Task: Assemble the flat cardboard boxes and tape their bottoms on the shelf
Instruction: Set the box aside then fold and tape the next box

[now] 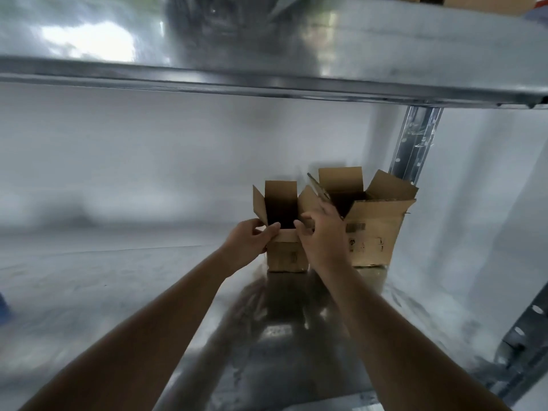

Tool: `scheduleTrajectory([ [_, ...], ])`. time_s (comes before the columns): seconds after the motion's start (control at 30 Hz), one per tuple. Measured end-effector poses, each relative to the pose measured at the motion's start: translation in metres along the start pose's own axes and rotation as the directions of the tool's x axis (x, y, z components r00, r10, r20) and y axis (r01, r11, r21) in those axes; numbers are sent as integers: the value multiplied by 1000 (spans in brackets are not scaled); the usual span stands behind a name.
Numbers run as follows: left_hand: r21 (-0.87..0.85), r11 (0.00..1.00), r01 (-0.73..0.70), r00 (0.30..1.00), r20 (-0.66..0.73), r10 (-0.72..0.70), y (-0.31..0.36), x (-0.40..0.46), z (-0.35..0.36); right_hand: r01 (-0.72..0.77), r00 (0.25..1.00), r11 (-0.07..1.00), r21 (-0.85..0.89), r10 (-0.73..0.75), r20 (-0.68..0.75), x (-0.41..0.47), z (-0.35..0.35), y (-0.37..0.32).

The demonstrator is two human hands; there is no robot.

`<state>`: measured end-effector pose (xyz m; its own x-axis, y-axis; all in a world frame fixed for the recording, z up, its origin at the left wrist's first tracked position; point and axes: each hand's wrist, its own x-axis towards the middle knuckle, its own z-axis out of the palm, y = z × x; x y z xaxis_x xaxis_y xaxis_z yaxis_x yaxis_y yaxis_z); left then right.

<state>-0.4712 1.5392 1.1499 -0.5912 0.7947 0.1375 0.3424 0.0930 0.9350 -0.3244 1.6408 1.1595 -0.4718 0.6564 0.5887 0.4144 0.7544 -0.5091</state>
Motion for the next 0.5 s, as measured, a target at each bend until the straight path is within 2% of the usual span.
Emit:
scheduleTrajectory([
  [0.13,57,998,17,1000,-18,-16,4,0,8,27,999,999,21,-27,-39,2,1,10],
  [0.3,89,995,41,999,-33,-39,12,0,11,24,1000,1000,-4,-24,-9,2,-8,11],
  [0.4,268,963,20,997,-80,1,21,-1,8,18,999,998,-63,-15,48,6,-18,7],
  [0.5,471,882,23,994,-102,28,31,-6,-2,47,995,992,-114,-37,89,9,-29,0],
])
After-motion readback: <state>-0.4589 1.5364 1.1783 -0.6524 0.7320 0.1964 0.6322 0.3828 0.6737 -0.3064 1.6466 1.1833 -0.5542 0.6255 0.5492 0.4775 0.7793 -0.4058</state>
